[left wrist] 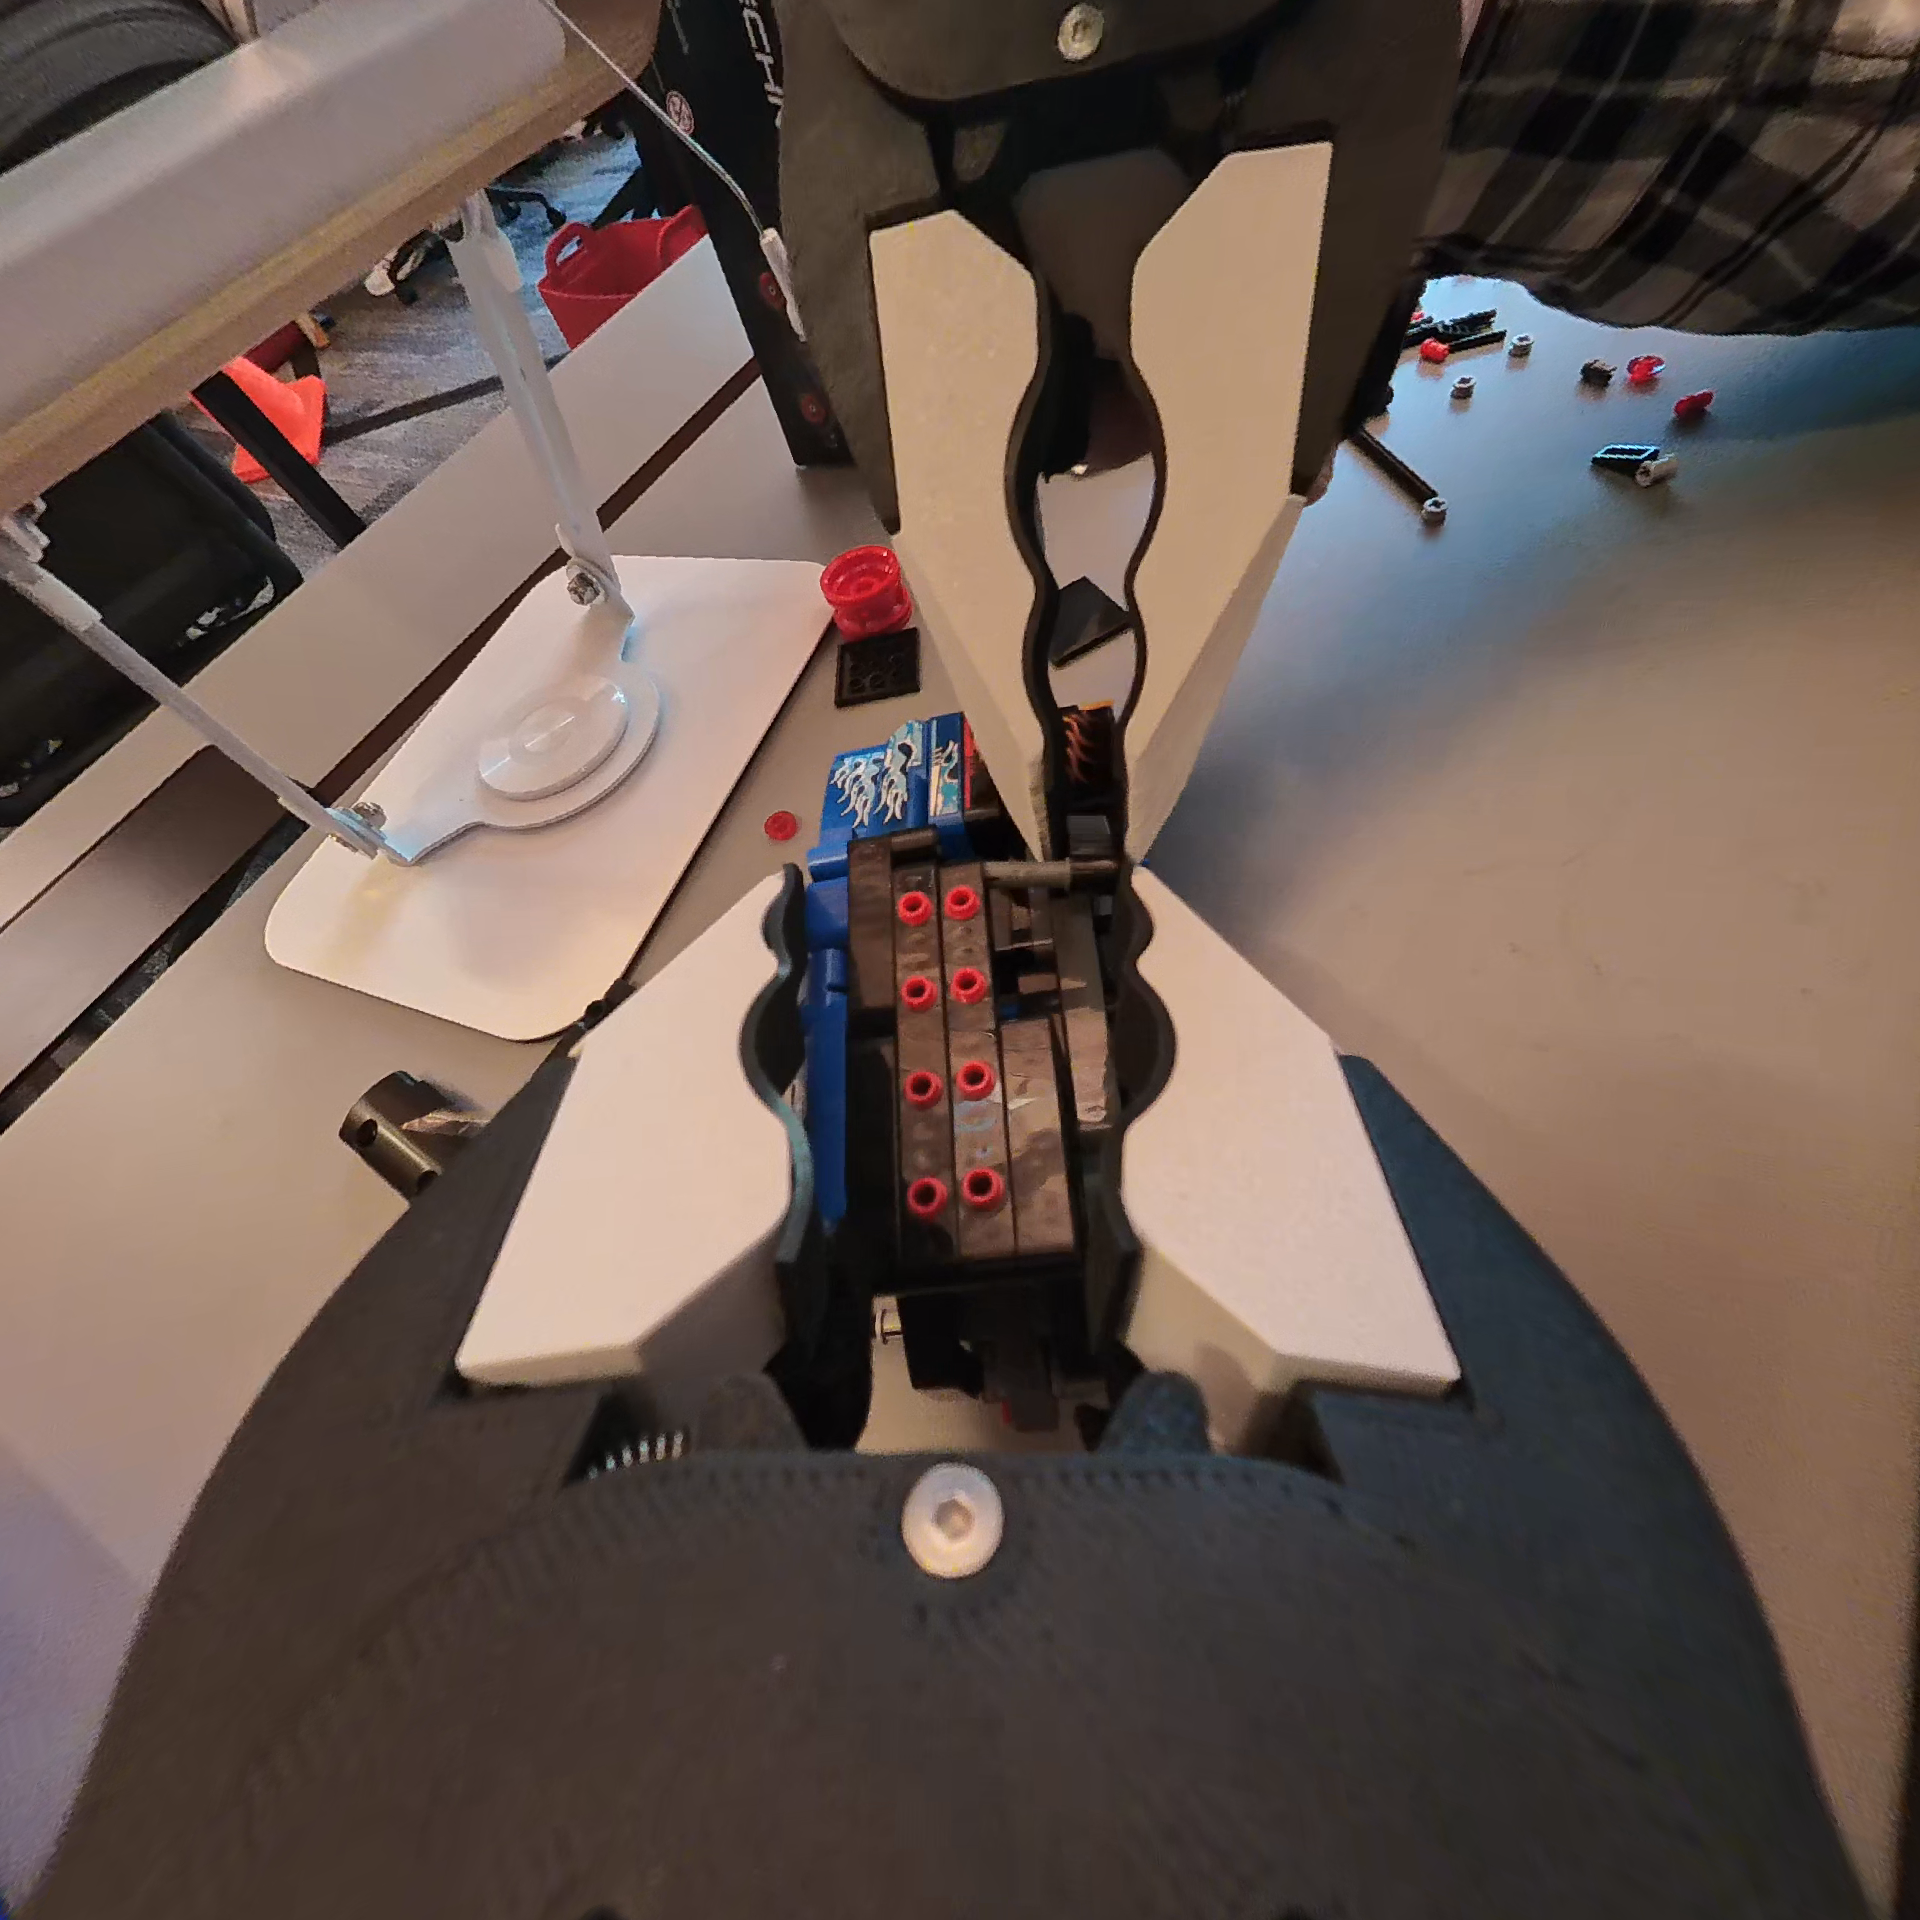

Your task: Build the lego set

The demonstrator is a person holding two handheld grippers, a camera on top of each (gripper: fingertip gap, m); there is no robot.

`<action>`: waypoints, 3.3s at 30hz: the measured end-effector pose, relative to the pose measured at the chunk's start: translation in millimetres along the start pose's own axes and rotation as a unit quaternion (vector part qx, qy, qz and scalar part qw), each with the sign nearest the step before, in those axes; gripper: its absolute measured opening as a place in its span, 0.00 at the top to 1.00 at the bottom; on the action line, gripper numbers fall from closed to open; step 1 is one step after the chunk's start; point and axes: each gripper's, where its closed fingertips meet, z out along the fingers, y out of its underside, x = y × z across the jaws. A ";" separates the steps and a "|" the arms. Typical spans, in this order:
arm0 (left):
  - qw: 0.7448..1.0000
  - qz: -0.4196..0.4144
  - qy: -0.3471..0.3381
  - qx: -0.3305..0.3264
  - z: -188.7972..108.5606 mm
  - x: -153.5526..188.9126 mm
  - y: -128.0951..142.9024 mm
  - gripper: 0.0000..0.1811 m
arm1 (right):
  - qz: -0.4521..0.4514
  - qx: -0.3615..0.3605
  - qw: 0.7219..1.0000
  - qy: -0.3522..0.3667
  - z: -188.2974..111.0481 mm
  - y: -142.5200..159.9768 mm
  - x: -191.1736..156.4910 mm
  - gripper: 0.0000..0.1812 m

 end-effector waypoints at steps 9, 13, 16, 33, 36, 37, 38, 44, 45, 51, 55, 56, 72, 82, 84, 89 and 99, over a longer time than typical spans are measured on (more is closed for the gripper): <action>1.000 -0.001 0.000 0.002 -0.1 -0.2 0.0 0.69 | -0.017 -0.004 1.000 0.003 1.9 0.5 -2.9 0.93; 1.000 -0.003 0.000 0.004 -0.1 -0.5 -0.1 0.69 | -0.034 -0.009 0.999 0.015 2.8 0.6 -2.5 0.93; 1.000 -0.003 0.000 0.005 -0.1 -0.5 -0.2 0.69 | -0.047 -0.019 0.998 0.027 4.5 0.6 -2.4 0.92; 1.000 -0.005 -0.003 0.006 -1.3 -2.3 0.5 0.69 | -0.064 -0.023 0.997 0.046 6.3 -0.9 0.1 0.94; 1.000 -0.006 -0.004 0.006 -1.3 -2.7 0.7 0.69 | -0.056 -0.019 0.997 0.044 6.7 -1.2 0.7 0.94; 1.000 -0.005 -0.004 0.006 -1.4 -2.7 0.7 0.69 | -0.056 -0.019 0.997 0.043 6.7 -1.1 0.8 0.94; 1.000 -0.004 -0.005 0.006 -1.5 -2.8 0.8 0.69 | -0.056 -0.019 0.997 0.043 6.8 -1.2 0.8 0.94; 1.000 0.008 -0.012 -0.001 -4.9 -2.3 0.8 0.69 | -0.057 -0.015 0.997 0.039 8.1 -2.6 -1.1 0.94; 1.000 0.010 -0.014 -0.002 -5.7 -2.7 0.6 0.68 | -0.056 -0.013 0.998 0.037 8.3 -3.2 -1.8 0.94; 0.999 0.026 -0.026 -0.010 -11.1 -3.0 -0.2 0.68 | -0.054 -0.011 0.998 0.034 8.1 -3.2 -2.3 0.96; 0.999 0.026 -0.041 0.008 -20.1 -7.9 -6.6 0.74 | -0.052 -0.019 0.998 0.035 5.7 2.4 0.1 0.97; 0.999 0.025 -0.041 0.011 -20.7 -8.2 -7.5 0.76 | -0.051 -0.017 0.998 0.033 5.9 2.3 -0.1 0.97; 0.972 0.174 -0.140 -0.079 -9.2 -12.9 0.2 0.89 | -0.026 -0.009 1.000 0.014 6.1 6.4 0.4 0.97; 0.973 0.162 -0.147 -0.071 -7.3 -14.9 -1.1 0.90 | -0.007 0.007 1.000 0.009 5.1 7.5 4.6 0.97; 0.974 0.158 -0.147 -0.069 -7.1 -15.4 -1.2 0.91 | -0.005 0.010 1.000 0.010 4.7 7.5 5.4 0.97; 0.978 0.144 -0.138 -0.055 -6.3 -14.3 -2.1 0.90 | -0.001 0.012 1.000 0.007 4.4 8.4 5.9 0.97; 0.982 0.132 -0.128 -0.041 -7.0 -13.1 -3.6 0.85 | -0.002 0.018 1.000 -0.005 1.4 5.8 1.7 0.97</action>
